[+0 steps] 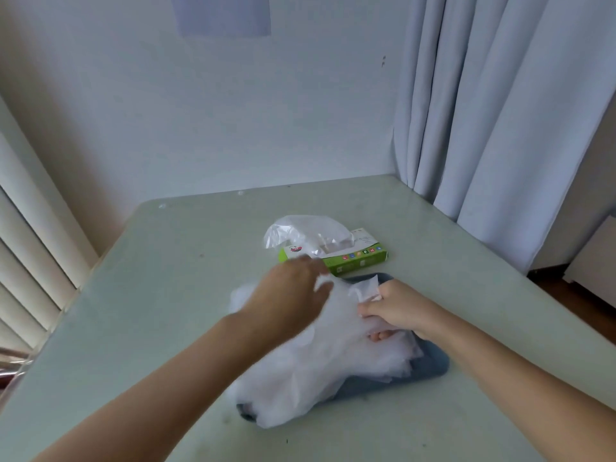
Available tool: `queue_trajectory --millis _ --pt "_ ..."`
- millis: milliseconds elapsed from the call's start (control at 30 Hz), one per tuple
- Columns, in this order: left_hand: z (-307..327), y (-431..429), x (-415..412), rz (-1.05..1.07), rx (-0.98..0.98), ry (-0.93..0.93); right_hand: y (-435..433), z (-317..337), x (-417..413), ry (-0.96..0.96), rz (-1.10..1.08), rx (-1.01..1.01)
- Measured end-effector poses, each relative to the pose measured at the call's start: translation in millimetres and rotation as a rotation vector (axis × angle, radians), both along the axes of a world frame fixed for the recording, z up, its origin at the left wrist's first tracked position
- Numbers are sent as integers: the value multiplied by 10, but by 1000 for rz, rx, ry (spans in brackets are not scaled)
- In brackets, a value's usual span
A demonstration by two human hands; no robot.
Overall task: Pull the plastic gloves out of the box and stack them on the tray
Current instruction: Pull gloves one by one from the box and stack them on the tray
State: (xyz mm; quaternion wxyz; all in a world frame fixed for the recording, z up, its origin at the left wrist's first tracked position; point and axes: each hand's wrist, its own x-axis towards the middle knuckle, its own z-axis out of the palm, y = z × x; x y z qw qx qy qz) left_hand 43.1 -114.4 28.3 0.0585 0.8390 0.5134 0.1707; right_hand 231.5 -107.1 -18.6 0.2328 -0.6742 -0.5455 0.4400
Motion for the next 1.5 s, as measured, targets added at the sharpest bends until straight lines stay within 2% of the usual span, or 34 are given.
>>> queue_trajectory --millis 133,200,267,300,333,367,400,433,467,500,533,600,700,833,900,967,1100,1200,1300,1400,1500 --pt "-389 -83 92 -109 -366 347 6 24 57 43 94 -68" --pt "-540 -51 34 -108 -459 401 -5 79 130 49 124 -142" --pt "-609 -31 -19 -121 -457 416 -61 191 201 -91 189 -213" --pt "-621 -28 -30 -131 -442 424 -100 261 229 -260 223 -190" --pt "-628 -26 -42 -137 -431 430 -132 333 241 -483 235 -82" --pt "-635 -21 -46 -141 -424 432 -154 393 232 -687 212 110" --pt "-637 -18 -50 -142 -419 433 -153 414 179 -769 179 352" --pt "-643 -12 -45 -146 -416 433 -164 436 90 -716 198 561" --pt "-644 -12 -36 -150 -412 433 -161 411 4 -614 295 673" --pt "-638 -16 -26 -156 -406 433 -140 336 -76 -529 439 674" --pt "-632 -26 -27 -167 -401 427 -121 227 -136 -483 578 587" --pt "-584 -67 -99 -180 -403 417 -103 -14 -158 -521 771 346" --pt "-415 -86 -443 -143 -399 527 -100 -220 -20 -695 810 222" --pt "-68 -35 -952 -13 -350 834 -126 -183 -15 -743 809 222" --pt "39 47 -1098 72 -409 882 -115 -117 -43 -750 817 204" --pt "110 171 -1192 137 -456 750 -59 -45 -50 -742 824 203" --pt "192 533 -1247 190 -346 270 157 234 -80 -595 765 246" --pt "146 864 -1173 244 -293 40 407 439 -114 -403 567 326" --pt "29 1174 -1000 350 -378 -223 744 479 -156 -266 305 513" --pt "-126 1456 -815 472 -545 -503 1057 431 -272 -293 226 585" --pt "-283 1651 -649 529 -639 -616 1284 329 -429 -378 247 558"
